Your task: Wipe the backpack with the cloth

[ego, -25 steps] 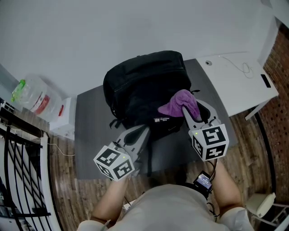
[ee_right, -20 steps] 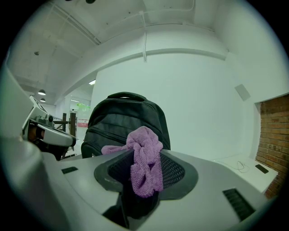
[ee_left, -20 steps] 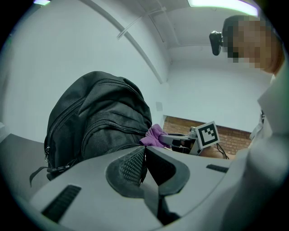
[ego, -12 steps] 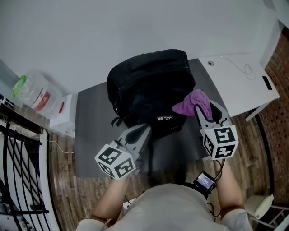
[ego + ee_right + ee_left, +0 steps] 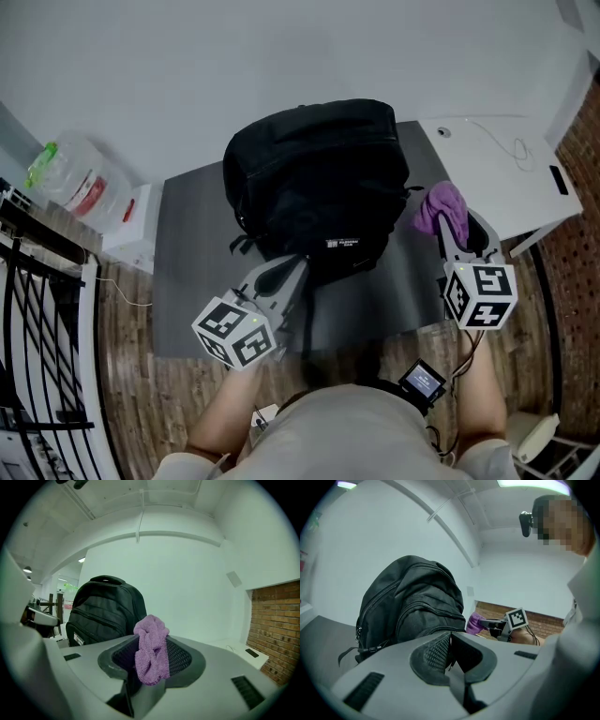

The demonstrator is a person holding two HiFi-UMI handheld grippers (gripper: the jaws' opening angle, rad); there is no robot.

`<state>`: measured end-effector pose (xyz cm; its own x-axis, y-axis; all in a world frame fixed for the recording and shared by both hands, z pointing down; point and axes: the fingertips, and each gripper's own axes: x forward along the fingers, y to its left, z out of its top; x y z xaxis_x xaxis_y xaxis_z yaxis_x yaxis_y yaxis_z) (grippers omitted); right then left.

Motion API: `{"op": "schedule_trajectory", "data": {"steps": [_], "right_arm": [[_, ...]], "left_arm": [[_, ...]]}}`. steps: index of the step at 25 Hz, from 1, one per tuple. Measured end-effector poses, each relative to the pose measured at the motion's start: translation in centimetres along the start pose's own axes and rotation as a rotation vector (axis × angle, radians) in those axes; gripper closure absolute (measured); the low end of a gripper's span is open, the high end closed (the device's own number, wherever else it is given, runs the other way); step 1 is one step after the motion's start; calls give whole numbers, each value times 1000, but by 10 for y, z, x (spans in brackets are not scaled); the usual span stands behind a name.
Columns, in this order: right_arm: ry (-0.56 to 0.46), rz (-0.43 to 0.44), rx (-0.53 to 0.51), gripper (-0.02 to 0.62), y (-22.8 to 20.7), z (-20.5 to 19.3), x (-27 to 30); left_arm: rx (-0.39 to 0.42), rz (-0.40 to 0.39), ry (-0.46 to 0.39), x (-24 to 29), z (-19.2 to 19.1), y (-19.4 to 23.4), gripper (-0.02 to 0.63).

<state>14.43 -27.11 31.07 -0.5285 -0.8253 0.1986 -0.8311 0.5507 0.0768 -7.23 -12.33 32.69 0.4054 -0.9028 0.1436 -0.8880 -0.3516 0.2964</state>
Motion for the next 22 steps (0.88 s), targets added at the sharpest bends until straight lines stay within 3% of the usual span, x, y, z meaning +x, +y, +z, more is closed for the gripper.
{"op": "schedule_trajectory", "data": {"steps": [9, 15, 22], "right_arm": [[-71, 117, -22, 431, 24, 26, -14], [-111, 173, -51, 431, 90, 38, -40], [-70, 280, -62, 431, 195, 24, -50]], "left_arm": [[-6, 94, 1, -20, -12, -4, 600], [20, 44, 9, -53, -17, -12, 600], [15, -8, 24, -100, -33, -9, 600]]}}
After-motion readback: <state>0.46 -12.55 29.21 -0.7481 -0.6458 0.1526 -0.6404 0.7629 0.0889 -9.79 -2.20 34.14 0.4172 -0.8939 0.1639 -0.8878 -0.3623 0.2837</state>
